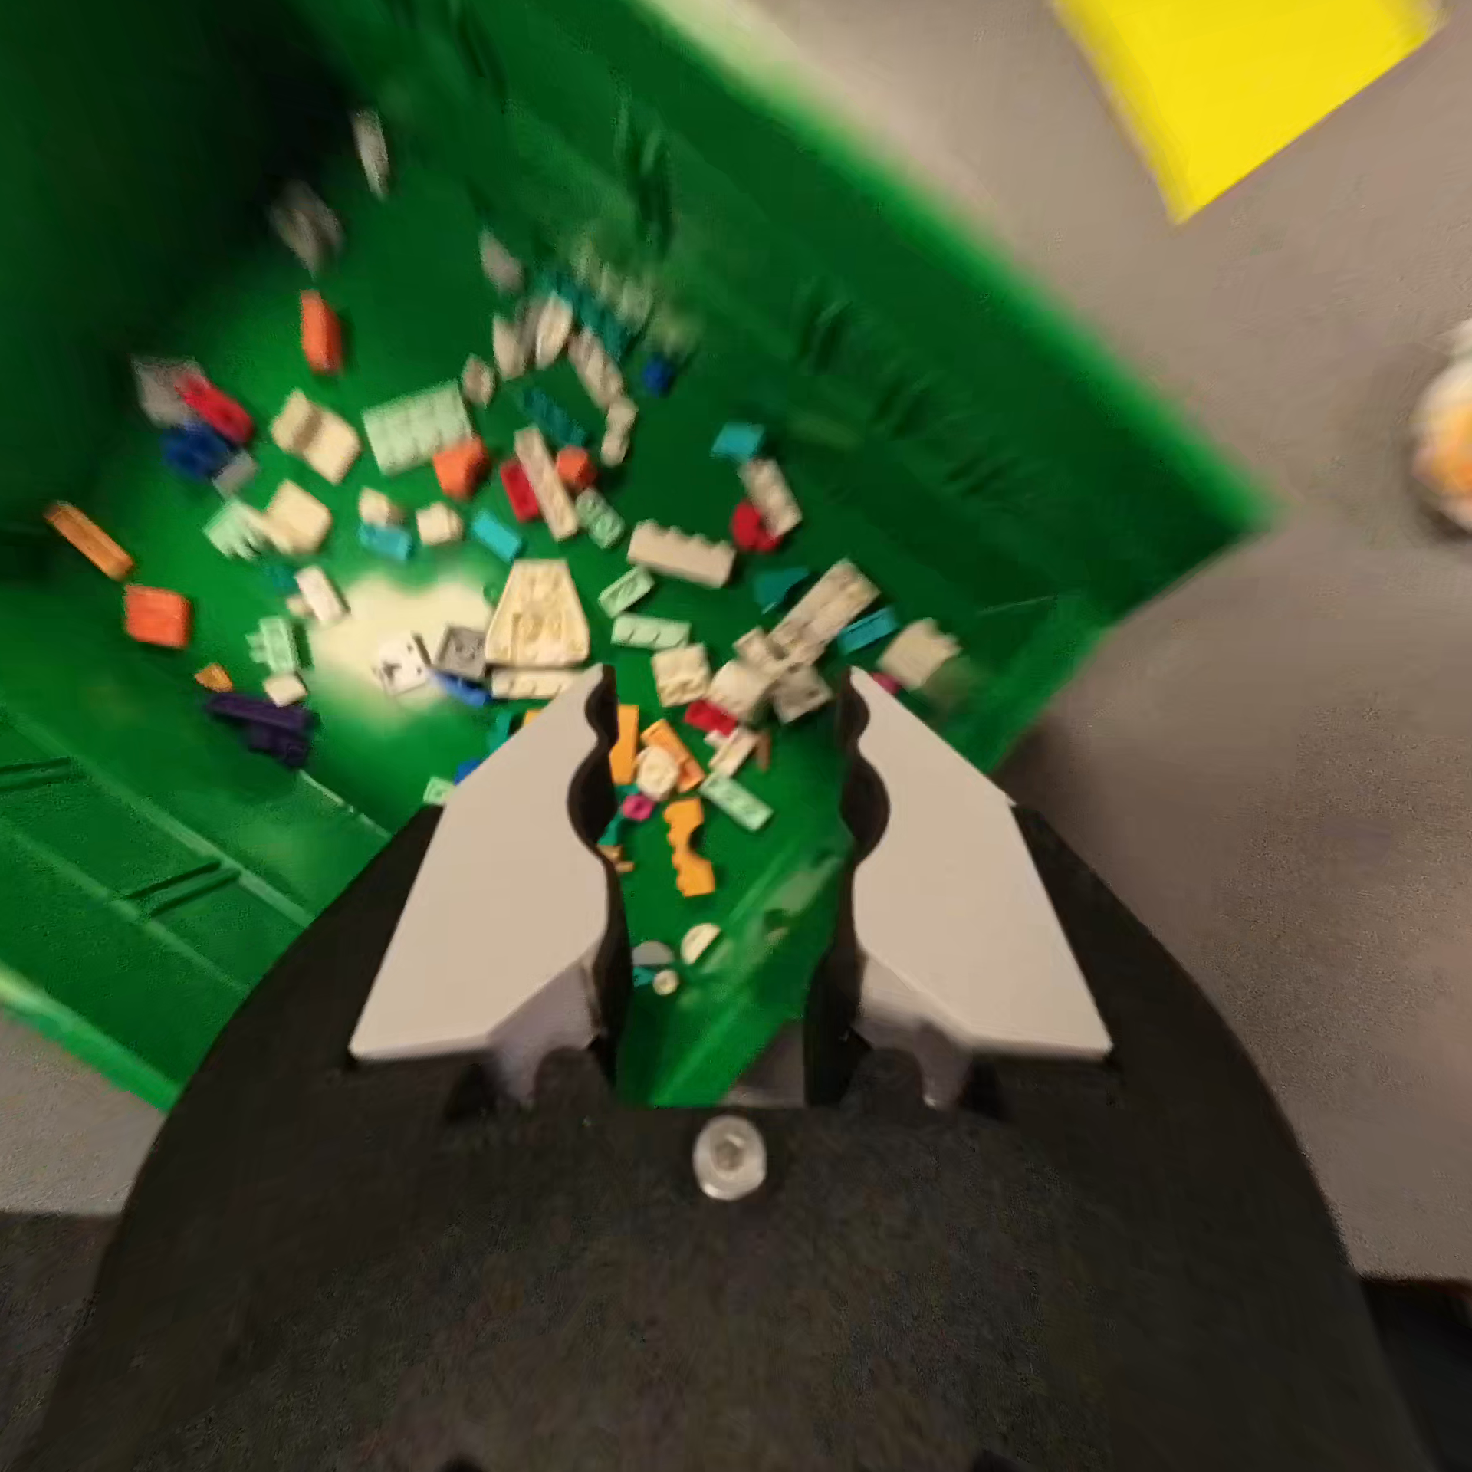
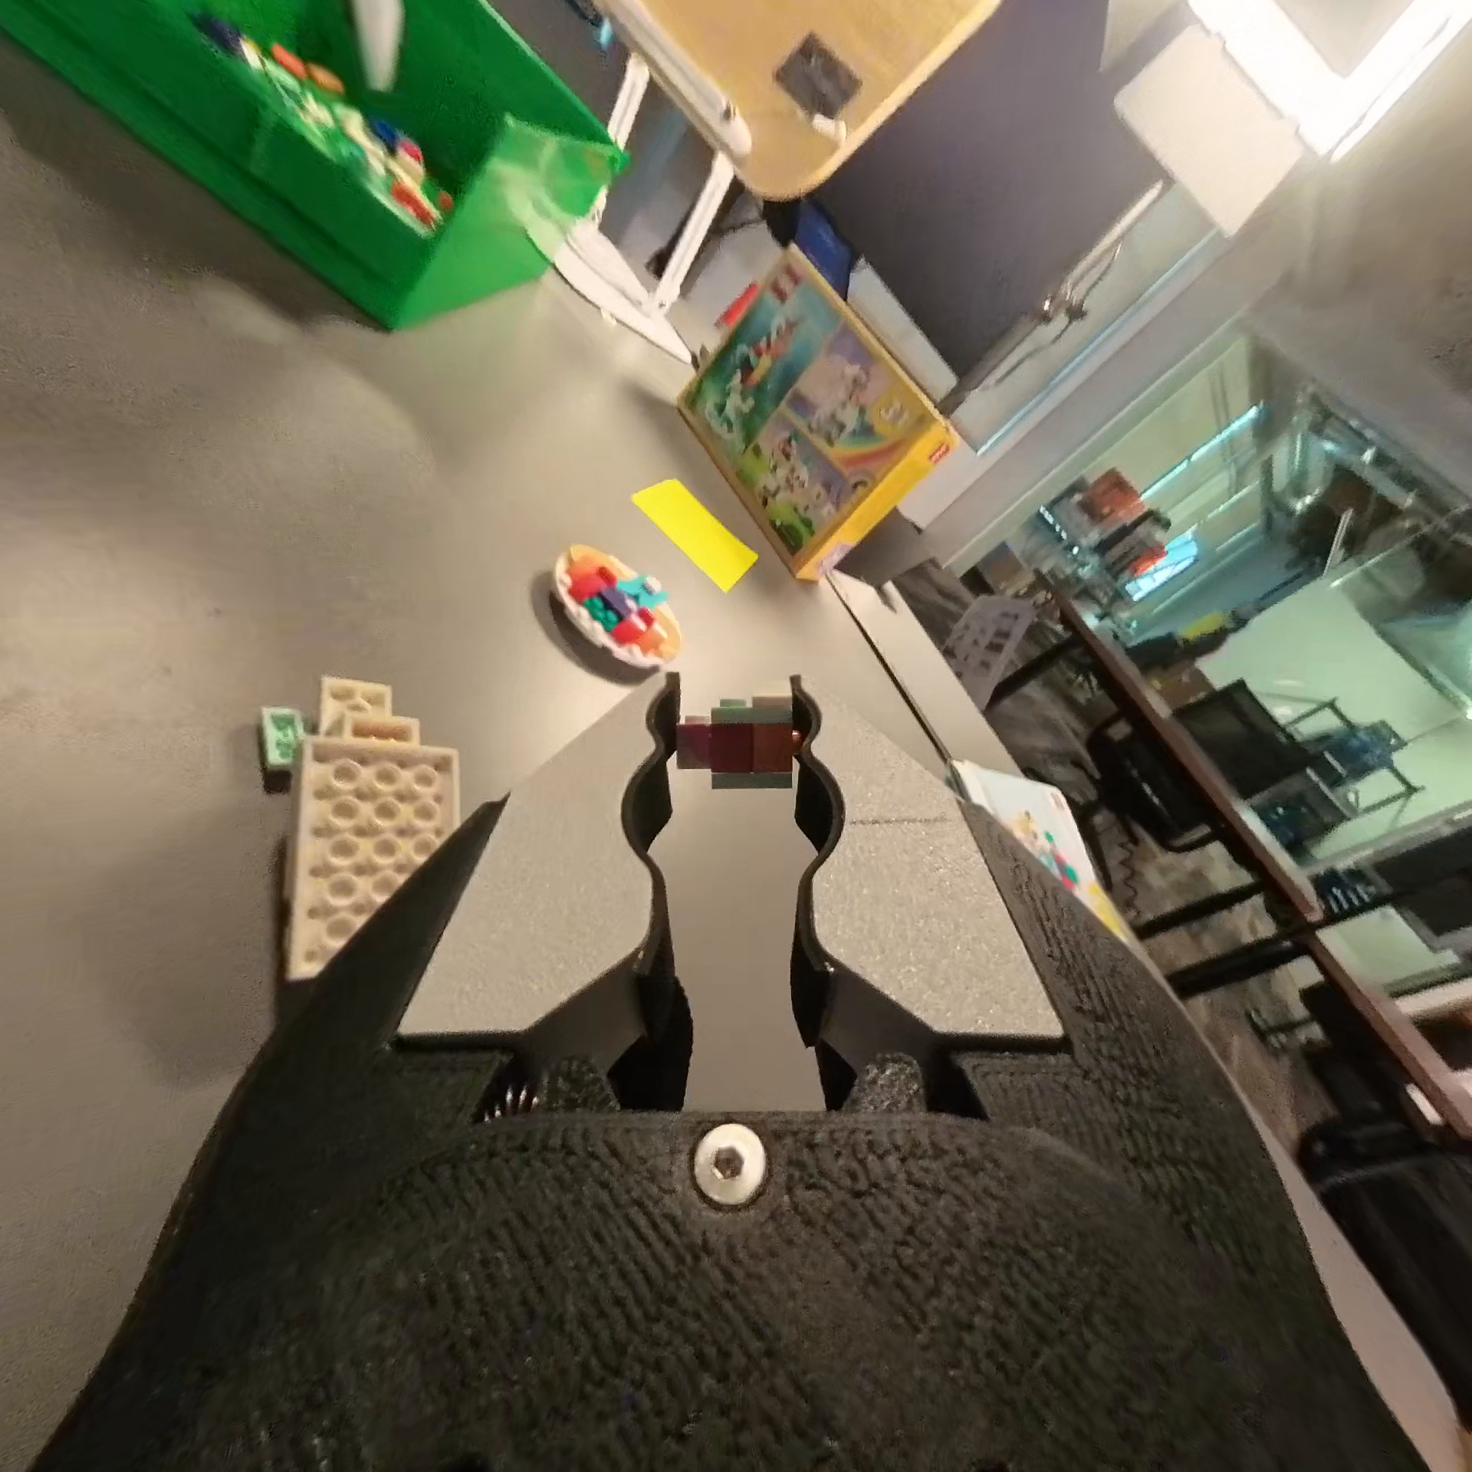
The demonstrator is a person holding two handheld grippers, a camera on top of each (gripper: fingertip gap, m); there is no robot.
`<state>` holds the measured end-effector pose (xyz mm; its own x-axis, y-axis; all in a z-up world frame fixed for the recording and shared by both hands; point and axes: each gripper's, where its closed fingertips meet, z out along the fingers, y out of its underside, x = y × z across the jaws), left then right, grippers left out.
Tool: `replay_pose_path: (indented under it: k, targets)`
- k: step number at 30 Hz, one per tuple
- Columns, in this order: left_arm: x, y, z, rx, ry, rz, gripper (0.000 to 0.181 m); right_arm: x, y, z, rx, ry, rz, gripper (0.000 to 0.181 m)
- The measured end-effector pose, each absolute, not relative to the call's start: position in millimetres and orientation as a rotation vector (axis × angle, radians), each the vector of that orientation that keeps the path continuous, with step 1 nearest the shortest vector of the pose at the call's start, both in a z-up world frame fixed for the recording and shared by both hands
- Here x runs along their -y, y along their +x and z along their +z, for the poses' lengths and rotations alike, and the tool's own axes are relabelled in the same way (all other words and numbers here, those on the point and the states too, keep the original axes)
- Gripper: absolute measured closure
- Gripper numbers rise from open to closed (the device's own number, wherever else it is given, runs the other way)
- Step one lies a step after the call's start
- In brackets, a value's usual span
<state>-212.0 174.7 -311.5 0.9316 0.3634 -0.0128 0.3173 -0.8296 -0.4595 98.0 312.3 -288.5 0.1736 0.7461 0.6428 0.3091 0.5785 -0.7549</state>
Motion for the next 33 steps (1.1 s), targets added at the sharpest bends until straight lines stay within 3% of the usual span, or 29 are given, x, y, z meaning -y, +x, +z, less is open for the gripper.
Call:
replay_pose_path:
  k: [4, 8, 10, 14, 17, 22, 26, 33]
  targets:
    - [-210.1, -108.4, -236.0, 0.078, -2.267, 0.032, 0.128, -302.2, 96.0, -279.5, 1.398, -0.895, 0.4, 0.157]
    - [-232.7, 31.5, -244.7, -0.47, -2.173, -0.4, 0.143, -300.8, 96.9, -277.7, 1.392, -0.879, 0.399, 0.157]
    - [-243.9, 74.4, -252.7, -0.624, -2.077, -0.586, 0.142, -301.9, 98.4, -275.3, 1.378, -0.876, 0.4, 0.157]
    - [-280.6, 90.3, -258.6, -0.76, -1.852, -0.49, 0.152, -295.2, 98.9, -273.3, 1.397, -0.827, 0.407, 0.157]
    - [-291.9, 90.4, -275.7, -0.877, -1.829, -0.335, 0.153, -278.1, 95.9, -272.0, 1.418, -0.869, 0.7, 0.157]
    - [-277.4, 106.4, -259.6, -0.824, -1.664, -0.728, 0.152, -272.0, 99.9, -259.2, 1.307, -1.056, 1.296, 0.157]
    - [-269.0, 111.3, -251.6, -0.723, -1.613, -1.019, 0.139, -278.4, 106.5, -239.8, 1.128, -1.078, 1.544, 0.157]
    - [-251.9, 142.5, -237.1, -0.57, -1.506, -1.638, 0.136, -255.6, 117.5, -213.5, 1.062, -0.888, 1.805, 0.157]
